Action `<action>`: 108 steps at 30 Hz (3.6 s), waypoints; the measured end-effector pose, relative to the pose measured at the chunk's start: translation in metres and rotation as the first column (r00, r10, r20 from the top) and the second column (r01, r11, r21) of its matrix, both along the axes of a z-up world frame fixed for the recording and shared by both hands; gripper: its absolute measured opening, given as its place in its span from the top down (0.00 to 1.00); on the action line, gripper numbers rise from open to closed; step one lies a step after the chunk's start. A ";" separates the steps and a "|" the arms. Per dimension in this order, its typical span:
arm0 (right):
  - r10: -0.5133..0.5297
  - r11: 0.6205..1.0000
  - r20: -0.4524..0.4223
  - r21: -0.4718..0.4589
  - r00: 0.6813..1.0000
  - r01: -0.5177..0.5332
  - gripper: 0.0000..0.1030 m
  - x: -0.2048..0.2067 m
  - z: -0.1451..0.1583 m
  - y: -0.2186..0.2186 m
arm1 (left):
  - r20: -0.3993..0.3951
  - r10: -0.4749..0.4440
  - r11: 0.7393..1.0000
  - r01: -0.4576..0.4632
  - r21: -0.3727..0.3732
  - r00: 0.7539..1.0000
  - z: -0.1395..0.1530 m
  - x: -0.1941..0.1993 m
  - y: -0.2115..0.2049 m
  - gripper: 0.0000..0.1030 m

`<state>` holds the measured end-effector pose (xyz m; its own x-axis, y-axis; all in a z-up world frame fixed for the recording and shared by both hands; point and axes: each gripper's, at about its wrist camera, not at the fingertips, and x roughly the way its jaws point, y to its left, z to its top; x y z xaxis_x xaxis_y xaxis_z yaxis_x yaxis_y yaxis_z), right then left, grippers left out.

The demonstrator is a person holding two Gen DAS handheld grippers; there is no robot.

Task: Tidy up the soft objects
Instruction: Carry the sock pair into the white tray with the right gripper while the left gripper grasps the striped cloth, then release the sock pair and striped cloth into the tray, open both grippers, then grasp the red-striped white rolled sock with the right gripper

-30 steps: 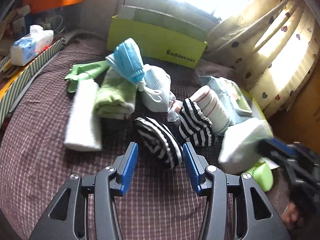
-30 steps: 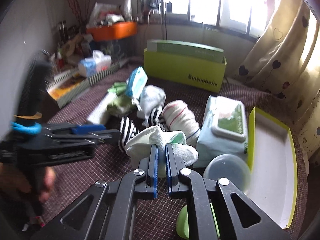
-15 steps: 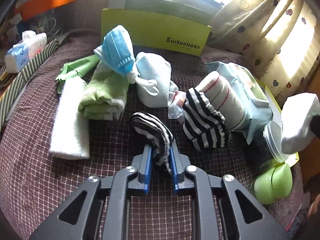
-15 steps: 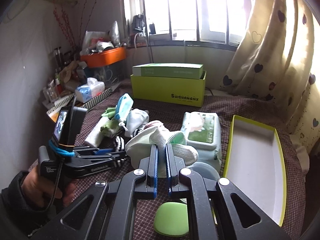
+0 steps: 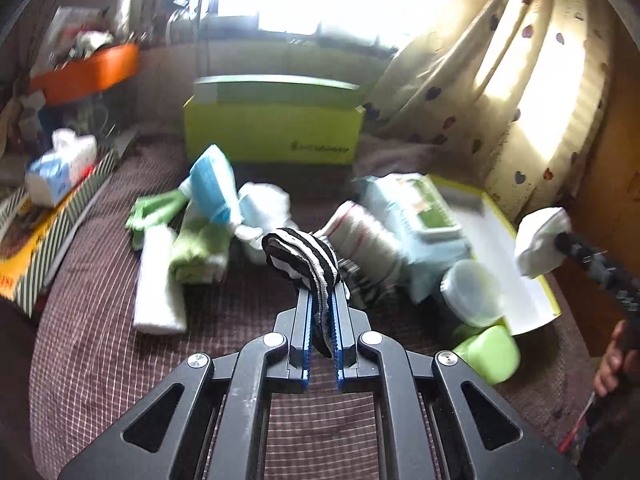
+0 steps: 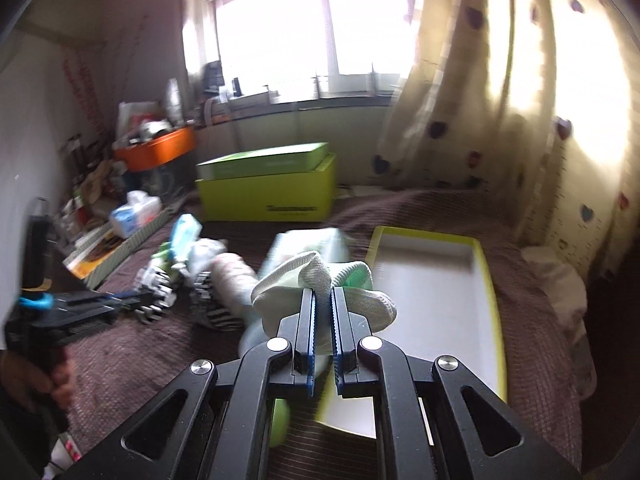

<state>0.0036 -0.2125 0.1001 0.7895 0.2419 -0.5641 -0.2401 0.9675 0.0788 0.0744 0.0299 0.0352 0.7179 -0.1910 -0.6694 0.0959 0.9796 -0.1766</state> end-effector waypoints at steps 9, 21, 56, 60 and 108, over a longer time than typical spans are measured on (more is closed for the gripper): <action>-0.142 0.990 -0.090 0.007 0.986 0.144 0.93 0.015 -0.030 -0.061 | 0.048 -0.181 0.983 0.179 0.041 0.982 0.033 0.010 -0.070 0.92; -0.176 0.981 -0.137 0.056 0.975 0.185 0.93 0.060 -0.052 -0.098 | -0.017 -0.403 0.912 0.404 0.070 0.915 0.025 0.055 -0.180 0.92; 0.009 0.999 -0.033 0.051 0.999 -0.008 0.61 -0.019 -0.009 -0.032 | -0.011 -0.315 0.948 0.314 -0.045 0.949 0.023 0.009 -0.120 0.64; 0.055 0.998 -0.027 0.040 0.998 -0.054 0.60 -0.026 -0.009 -0.015 | -0.007 -0.269 0.962 0.269 -0.055 0.963 0.017 -0.005 -0.100 0.64; 0.390 0.860 -0.266 -0.237 0.882 -0.452 0.59 0.076 -0.035 0.152 | -0.095 -0.065 0.973 0.042 -0.229 0.993 -0.032 0.001 0.023 0.64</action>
